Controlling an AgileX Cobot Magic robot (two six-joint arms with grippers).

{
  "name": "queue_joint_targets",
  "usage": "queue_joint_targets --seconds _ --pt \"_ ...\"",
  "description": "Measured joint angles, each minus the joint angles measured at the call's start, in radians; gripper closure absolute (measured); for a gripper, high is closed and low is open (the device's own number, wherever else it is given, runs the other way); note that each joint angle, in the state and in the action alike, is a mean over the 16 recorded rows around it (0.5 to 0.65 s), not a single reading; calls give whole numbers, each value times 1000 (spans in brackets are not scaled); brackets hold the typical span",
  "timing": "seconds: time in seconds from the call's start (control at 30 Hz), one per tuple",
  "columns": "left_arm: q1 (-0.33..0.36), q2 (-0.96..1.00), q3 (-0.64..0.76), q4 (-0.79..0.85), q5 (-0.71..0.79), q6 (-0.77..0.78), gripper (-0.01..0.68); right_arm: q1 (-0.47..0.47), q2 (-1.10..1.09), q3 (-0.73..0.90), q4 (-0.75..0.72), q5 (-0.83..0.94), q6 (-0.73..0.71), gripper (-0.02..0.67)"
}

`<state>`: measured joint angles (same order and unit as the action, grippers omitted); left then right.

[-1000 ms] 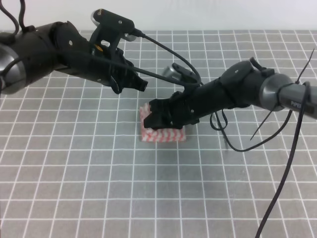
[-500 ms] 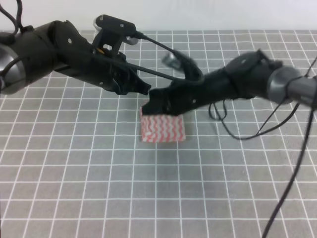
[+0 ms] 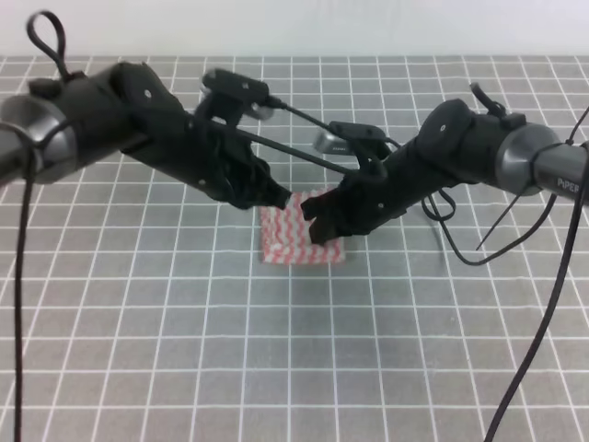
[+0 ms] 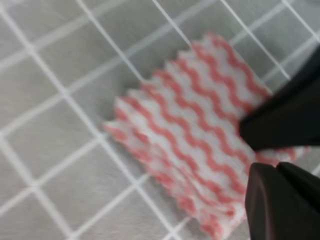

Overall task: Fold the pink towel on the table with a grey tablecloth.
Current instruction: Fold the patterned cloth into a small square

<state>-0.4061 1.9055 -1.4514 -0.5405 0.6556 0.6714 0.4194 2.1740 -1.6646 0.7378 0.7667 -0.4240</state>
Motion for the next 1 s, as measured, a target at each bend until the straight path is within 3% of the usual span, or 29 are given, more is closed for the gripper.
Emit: queue_joint_targets --seconds 0.57,1.0 --pt "0 38 0 -15 118 37 675 0 -291 45 -214 -36 139 665" --pt "1 -336 2 56 137 -27 675 1 -789 429 -239 -309 192 665"
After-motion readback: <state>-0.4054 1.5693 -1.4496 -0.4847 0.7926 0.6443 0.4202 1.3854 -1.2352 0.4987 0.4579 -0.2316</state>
